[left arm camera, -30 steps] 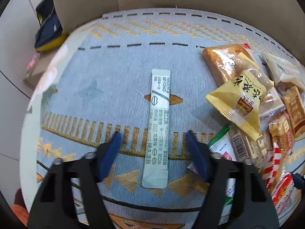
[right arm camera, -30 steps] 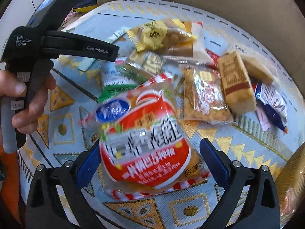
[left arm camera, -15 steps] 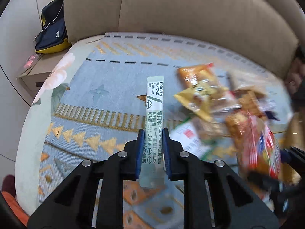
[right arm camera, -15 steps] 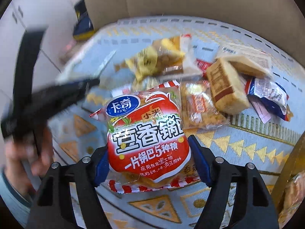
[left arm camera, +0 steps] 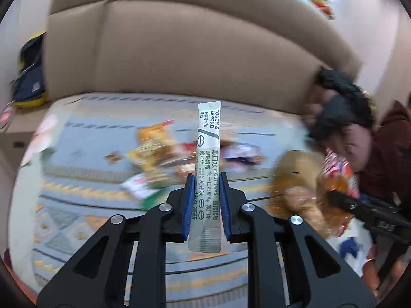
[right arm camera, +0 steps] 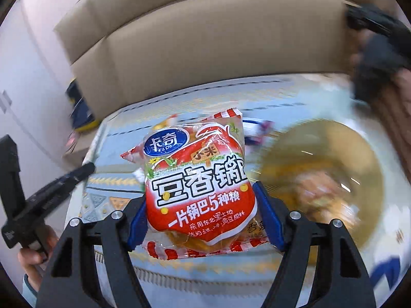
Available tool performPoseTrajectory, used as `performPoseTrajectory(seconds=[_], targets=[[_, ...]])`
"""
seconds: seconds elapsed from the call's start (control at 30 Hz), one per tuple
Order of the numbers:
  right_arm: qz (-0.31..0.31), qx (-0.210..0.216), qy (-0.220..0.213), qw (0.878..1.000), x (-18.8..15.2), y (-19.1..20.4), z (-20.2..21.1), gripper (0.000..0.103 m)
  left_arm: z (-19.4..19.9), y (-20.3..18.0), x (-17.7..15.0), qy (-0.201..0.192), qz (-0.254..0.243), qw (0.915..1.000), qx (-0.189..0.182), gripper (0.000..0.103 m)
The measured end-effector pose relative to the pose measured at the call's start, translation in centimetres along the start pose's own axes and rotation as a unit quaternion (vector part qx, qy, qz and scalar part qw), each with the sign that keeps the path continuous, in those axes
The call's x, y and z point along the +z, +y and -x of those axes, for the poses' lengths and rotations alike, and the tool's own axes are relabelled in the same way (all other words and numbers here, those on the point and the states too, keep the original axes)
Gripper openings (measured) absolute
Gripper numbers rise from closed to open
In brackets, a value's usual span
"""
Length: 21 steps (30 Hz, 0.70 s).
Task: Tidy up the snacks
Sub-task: 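Carry both items to the gold plate and release them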
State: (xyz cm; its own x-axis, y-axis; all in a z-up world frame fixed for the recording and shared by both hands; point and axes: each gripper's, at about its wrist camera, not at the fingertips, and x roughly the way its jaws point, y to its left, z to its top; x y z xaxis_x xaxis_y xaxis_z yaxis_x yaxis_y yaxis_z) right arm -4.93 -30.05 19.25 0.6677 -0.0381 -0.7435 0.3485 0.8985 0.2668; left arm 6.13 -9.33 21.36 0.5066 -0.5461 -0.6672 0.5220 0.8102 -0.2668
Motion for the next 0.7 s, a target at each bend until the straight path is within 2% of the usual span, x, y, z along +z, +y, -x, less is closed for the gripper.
performPoseTrajectory(seconds=[0.13,0.27,0.3,0.33,0.37,0.4,0.47,0.53,0.63,0.7], targets=[[-0.047,-0.054,-0.011,0.997,0.6,-4.6,3.4,0.072,-0.7,-5.9,1.1,-0.001,-0.035,0.9982,-0.049,0.018],[-0.088,-0.096,-0.021,0.991,2.2,-8.2,4.8,0.072,-3.5,-11.8,2.3,0.023,-0.062,0.9932,-0.095,0.019],[-0.089,-0.106,-0.027,0.99,2.9,-8.8,4.7,0.074,-4.3,-12.9,2.5,0.031,-0.068,0.9918,-0.104,0.027],[-0.089,-0.113,-0.03,0.989,3.0,-9.3,4.8,0.076,-5.2,-14.1,2.5,0.041,-0.073,0.9903,-0.11,0.063],[-0.089,-0.121,-0.026,0.988,3.4,-9.9,4.5,0.087,-6.1,-14.9,2.5,0.053,-0.079,0.9896,-0.107,0.078],[-0.09,-0.126,-0.02,0.988,3.6,-10.4,4.3,0.09,-6.2,-15.3,2.3,0.047,-0.083,0.9906,-0.098,0.077],[-0.096,-0.13,-0.014,0.987,3.2,-11.2,4.9,0.089,-6.3,-14.9,1.8,0.061,-0.093,0.9885,-0.102,0.071],[-0.099,-0.123,-0.017,0.987,2.4,-11.3,5.6,0.089,-5.5,-13.4,1.4,0.063,-0.092,0.9876,-0.11,0.071],[-0.098,-0.126,-0.015,0.987,1.4,-10.9,6.8,0.089,-3.1,-9.6,1.1,0.055,-0.087,0.9904,-0.092,0.071],[-0.098,-0.101,-0.013,0.99,0.5,-9.2,7.6,0.089,-0.7,-6.0,0.8,0.046,-0.077,0.9932,-0.075,0.072]])
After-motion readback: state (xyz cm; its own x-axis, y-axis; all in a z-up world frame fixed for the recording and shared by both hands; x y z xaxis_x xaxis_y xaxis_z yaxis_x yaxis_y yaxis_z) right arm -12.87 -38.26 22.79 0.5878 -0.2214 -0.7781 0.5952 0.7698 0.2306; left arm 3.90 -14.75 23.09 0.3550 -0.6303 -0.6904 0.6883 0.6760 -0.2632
